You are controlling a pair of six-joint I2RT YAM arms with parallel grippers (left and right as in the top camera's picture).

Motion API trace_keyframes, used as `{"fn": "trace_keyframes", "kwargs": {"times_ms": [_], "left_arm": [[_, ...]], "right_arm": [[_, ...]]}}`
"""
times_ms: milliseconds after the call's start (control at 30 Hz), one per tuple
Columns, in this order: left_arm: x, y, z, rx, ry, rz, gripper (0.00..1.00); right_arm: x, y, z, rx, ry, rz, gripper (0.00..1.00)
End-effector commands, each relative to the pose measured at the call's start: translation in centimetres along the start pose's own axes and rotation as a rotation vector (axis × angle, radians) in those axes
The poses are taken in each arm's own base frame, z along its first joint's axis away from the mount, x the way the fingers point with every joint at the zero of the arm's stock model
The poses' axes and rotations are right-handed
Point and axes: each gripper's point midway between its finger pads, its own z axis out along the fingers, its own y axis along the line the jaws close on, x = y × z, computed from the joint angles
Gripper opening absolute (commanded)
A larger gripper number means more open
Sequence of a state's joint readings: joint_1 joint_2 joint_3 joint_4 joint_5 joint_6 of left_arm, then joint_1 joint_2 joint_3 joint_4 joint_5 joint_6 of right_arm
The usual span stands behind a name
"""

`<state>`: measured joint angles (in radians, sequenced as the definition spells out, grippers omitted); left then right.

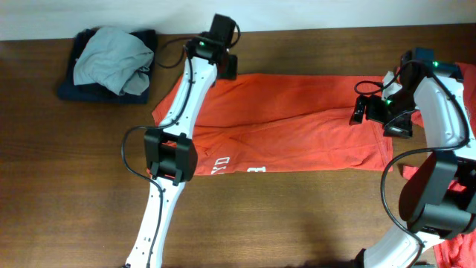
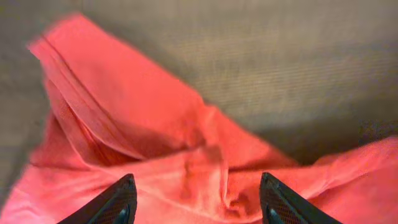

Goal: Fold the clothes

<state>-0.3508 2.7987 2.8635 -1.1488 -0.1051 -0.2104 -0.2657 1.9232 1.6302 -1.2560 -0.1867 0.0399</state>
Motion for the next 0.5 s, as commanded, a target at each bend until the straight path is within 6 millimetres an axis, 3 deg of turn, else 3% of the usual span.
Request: {"fn": "trace_keyframes", "kwargs": {"times_ms": [0, 233, 467], "left_arm": [[-0.8, 0.0, -0.3, 0.018, -0.025, -0.037, 0.63], [-1.1, 0.2, 0.5, 0.010, -0.043, -0.041, 0.63], [-0.1, 0.2, 2.1, 0.004, -0.018, -0.039, 0.63]], "right_arm": [[0.2, 0.4, -0.4, -0.013, -0.006, -0.016, 0.99], [0.2, 0.4, -0.4, -0.013, -0.006, -0.015, 0.99], [0.2, 0.4, -0.4, -0.013, -0.006, -0.015, 0.99]]}}
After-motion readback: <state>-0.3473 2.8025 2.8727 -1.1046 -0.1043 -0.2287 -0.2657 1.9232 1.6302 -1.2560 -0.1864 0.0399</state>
